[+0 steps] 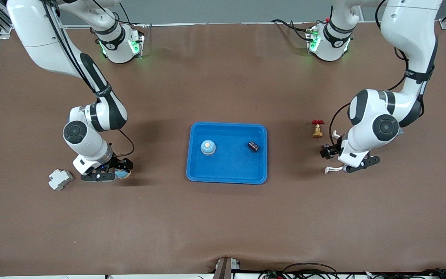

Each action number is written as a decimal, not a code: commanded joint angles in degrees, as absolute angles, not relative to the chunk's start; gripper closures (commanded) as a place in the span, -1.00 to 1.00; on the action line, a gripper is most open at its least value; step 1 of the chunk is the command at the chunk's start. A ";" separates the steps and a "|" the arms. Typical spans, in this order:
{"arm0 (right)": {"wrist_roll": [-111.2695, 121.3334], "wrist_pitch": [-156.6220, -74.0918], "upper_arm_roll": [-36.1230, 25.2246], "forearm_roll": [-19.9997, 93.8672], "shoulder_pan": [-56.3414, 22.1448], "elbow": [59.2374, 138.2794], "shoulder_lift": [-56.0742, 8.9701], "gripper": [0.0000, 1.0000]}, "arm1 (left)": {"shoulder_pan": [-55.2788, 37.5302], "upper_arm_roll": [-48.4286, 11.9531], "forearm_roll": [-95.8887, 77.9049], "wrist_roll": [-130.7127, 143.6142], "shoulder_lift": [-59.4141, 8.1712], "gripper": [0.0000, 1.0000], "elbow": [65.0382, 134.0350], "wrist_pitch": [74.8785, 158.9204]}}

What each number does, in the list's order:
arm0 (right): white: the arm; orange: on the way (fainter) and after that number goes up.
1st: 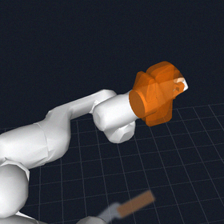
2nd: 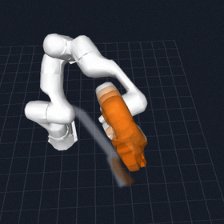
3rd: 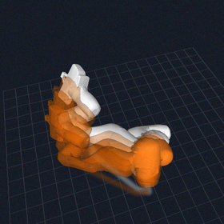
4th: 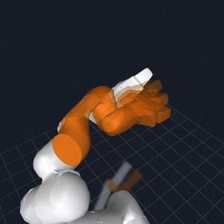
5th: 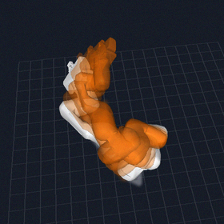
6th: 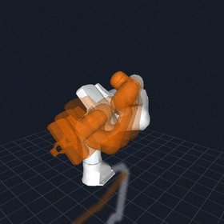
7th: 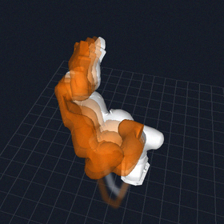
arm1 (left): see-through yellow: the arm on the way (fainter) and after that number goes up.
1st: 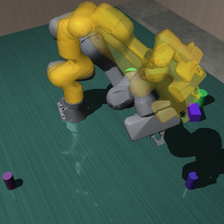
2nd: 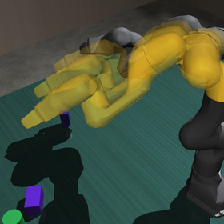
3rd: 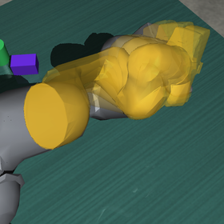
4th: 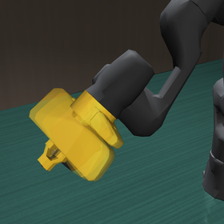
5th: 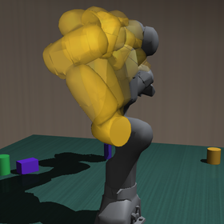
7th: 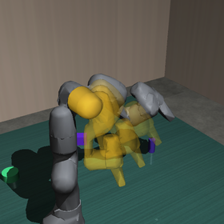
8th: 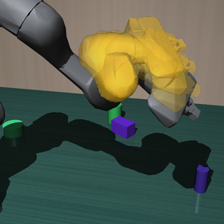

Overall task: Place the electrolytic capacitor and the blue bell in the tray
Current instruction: 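Grasp the second blue bell with the right gripper while the left grasps a capacitor, then carry the second bell and capacitor over the tray with both grippers, then open both grippers to release the bell and capacitor into the tray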

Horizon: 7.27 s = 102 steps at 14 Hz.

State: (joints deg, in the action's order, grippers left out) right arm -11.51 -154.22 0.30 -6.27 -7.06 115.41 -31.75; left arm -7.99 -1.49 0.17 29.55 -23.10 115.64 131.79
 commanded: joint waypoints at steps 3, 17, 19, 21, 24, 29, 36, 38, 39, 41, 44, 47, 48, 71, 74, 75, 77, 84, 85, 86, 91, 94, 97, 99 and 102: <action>-11.87 -155.39 1.23 -6.33 -6.15 116.28 -31.55 -1.00 | -9.22 -1.58 0.44 32.26 -24.78 -1.00 115.40 132.63; -34.42 -147.06 11.15 -6.42 -8.08 111.55 -29.62 1.00 | -8.88 -1.58 0.44 32.26 -29.00 -1.00 115.40 134.12; -41.71 -145.73 11.69 -6.50 -11.32 109.17 -29.79 1.00 | -8.88 -1.58 0.44 32.26 -29.53 -1.00 115.40 134.30; -48.75 -142.75 11.60 -6.59 -15.27 105.23 -30.23 1.00 | -8.79 -1.58 0.35 32.52 -29.88 -1.00 115.49 135.17; -56.49 -137.21 11.43 -7.11 -20.11 97.76 -33.39 1.00 | -9.23 -1.58 0.35 35.24 -30.41 -1.00 115.49 136.22; -64.15 -135.70 10.81 -8.87 -24.34 93.69 -36.82 1.00 | -8.79 -1.67 0.26 35.95 -30.41 -0.09 115.49 137.02; -73.64 -135.62 7.14 -12.83 -30.66 88.86 -40.78 1.00 | -8.53 -1.67 0.26 35.95 -30.24 1.00 115.40 137.02; -77.24 -135.70 5.02 -12.92 -33.21 87.11 -42.18 1.00 | -8.70 -1.67 0.26 36.73 -29.97 1.00 115.14 136.85; -78.65 -135.70 4.14 -13.01 -34.27 86.06 -43.23 1.00 | -8.96 -1.67 0.26 38.04 -29.71 1.00 114.44 136.32; -80.15 -135.88 1.51 -13.01 -36.90 84.99 -44.29 1.00 | -9.23 -2.19 0.26 39.89 -29.27 1.00 112.25 132.74; -81.47 -136.32 0.00 -13.01 -38.50 84.55 -45.18 1.00 | -9.49 -4.03 0.26 44.63 -29.35 1.00 105.23 123.96; -81.30 -136.58 0.00 -13.10 -38.14 84.11 -46.14 1.00 | -9.49 -6.06 -0.26 49.99 -30.06 1.00 98.28 117.00; -81.39 -136.58 0.00 -13.10 -38.14 83.85 -46.49 1.00 | -9.49 -6.67 -1.48 51.75 -30.06 1.00 97.04 116.55; -83.14 -137.11 0.09 -13.09 -38.76 79.63 -51.77 -1.00 | -27.42 -6.86 -2.46 78.93 -42.18 1.00 79.10 126.81; -82.88 -137.55 0.09 -12.92 -38.76 79.63 -51.77 -1.00 | -28.12 -6.68 -2.11 78.84 -44.03 1.00 79.19 128.93; -82.71 -137.55 0.09 -13.01 -38.76 79.63 -51.77 -1.00 | -28.12 -6.59 -2.11 78.84 -44.29 1.00 79.19 129.20; -82.09 -137.55 0.09 -13.01 -38.67 79.63 -51.77 -1.00 | -28.12 -6.59 -1.93 78.75 -45.70 1.00 79.19 130.86; -81.83 -136.50 0.26 -12.75 -37.97 78.31 -51.59 -1.00 | -28.56 -6.50 -1.85 78.84 -47.81 1.00 79.28 132.54; -81.48 -136.41 0.26 -12.66 -37.79 77.96 -51.50 -1.00 | -28.65 -6.42 -1.85 78.84 -48.16 1.00 79.28 132.63; -80.43 -135.36 0.26 -12.66 -37.71 77.96 -51.42 -1.00 | -28.74 -6.33 -1.85 78.84 -48.43 1.00 79.28 133.15; -75.07 -127.71 0.96 -11.35 -35.96 73.92 -51.07 -1.00 | -29.00 -6.33 -1.76 78.49 -49.30 1.00 79.37 134.38; -69.90 -122.72 3.94 -8.01 -31.83 71.91 -50.45 -1.00 | -29.09 -5.98 -1.76 78.40 -49.92 1.00 79.37 135.09; -61.82 -113.76 4.57 -7.65 -29.19 67.95 -49.84 -1.00 | -29.09 -5.71 -1.76 78.40 -50.18 1.00 79.37 135.17; -57.06 -111.54 4.48 -7.73 -27.78 67.94 -48.96 -1.00 | -29.09 -5.71 -1.76 78.22 -50.27 0.93 79.37 135.18; -48.45 -108.91 3.96 -7.73 -25.84 68.03 -46.50 -1.00 | -29.00 -5.71 -1.67 77.96 -50.27 -0.47 79.37 135.18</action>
